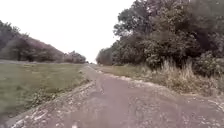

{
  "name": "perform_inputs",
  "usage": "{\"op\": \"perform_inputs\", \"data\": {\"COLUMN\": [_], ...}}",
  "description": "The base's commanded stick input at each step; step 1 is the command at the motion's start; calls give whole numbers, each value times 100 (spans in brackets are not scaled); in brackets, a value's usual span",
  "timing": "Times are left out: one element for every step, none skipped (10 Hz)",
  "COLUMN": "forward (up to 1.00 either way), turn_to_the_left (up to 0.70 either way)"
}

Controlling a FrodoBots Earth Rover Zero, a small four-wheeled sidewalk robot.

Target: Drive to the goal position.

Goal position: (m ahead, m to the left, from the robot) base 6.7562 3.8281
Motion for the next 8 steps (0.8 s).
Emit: {"op": "perform_inputs", "data": {"forward": [100,100,100,100,100,100,100,100], "turn_to_the_left": [0,0,3,10,24,26,27,29]}}
